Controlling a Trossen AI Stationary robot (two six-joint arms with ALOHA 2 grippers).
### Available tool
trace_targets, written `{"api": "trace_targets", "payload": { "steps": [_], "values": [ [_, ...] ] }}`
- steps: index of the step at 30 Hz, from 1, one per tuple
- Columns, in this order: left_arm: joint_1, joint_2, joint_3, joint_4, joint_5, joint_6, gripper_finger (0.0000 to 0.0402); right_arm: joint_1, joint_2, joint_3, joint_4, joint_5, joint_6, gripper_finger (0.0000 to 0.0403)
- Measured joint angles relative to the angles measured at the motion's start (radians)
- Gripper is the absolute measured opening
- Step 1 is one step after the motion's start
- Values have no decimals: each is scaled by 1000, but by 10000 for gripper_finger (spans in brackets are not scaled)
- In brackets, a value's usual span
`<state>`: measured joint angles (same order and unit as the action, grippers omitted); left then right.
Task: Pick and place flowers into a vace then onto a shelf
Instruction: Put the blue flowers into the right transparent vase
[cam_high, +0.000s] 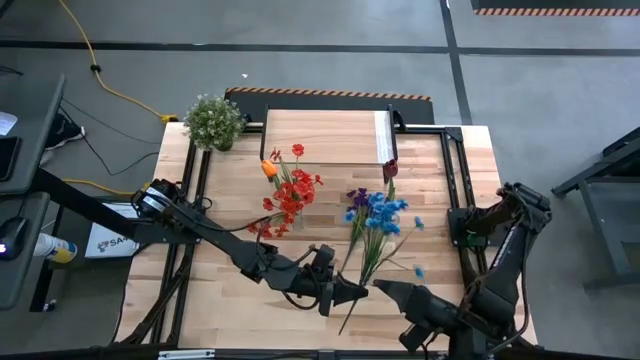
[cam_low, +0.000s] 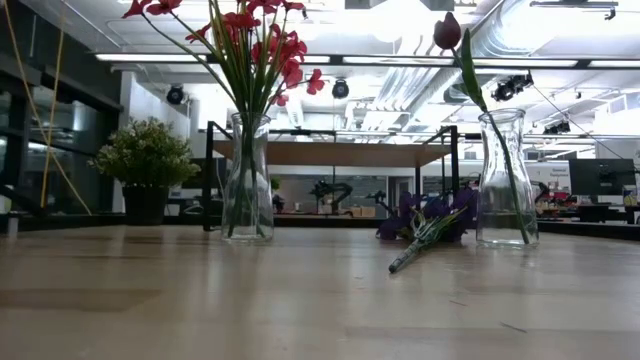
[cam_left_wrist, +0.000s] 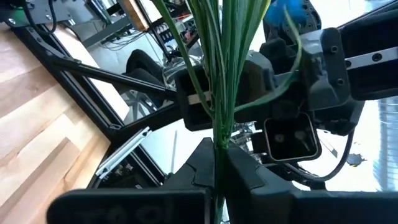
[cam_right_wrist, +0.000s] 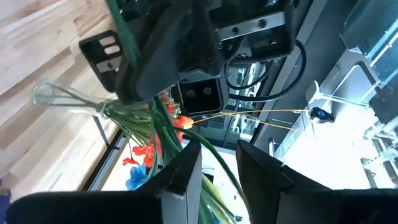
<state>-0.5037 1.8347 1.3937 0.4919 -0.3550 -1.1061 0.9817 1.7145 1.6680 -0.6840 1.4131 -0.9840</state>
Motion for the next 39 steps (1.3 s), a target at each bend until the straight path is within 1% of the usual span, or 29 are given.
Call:
{"api": "trace_targets", "payload": {
  "steps": [4, 7, 10, 13, 23, 27, 30, 35, 39],
  "values": [
    [0, 0, 0, 2, -9, 10, 45, 14, -1, 0, 21, 24, 0, 90],
    [0, 0, 0, 6, -21, 30, 45, 24, -1, 0, 22, 65, 1, 91],
    [0, 1, 0, 24, -26, 55, 45, 36, -1, 0, 23, 123, 41, 91],
    [0, 1, 0, 47, -26, 82, 45, 53, -2, 0, 30, 144, 86, 89],
    [0, 1, 0, 176, -33, 186, 45, 67, -12, 0, 68, 158, 175, 87],
    [-4, 1, 52, 154, -24, 254, 45, 67, -44, 0, 69, 158, 275, 86],
    [-9, 0, 118, 97, -19, 319, 45, 71, -81, 0, 69, 158, 369, 84],
    [-22, 1, 270, -137, -30, 416, 45, 76, -157, 0, 69, 159, 477, 83],
    [-22, -1, 357, -307, -73, 463, 45, 80, -226, 0, 69, 158, 544, 83]
  ]
}}
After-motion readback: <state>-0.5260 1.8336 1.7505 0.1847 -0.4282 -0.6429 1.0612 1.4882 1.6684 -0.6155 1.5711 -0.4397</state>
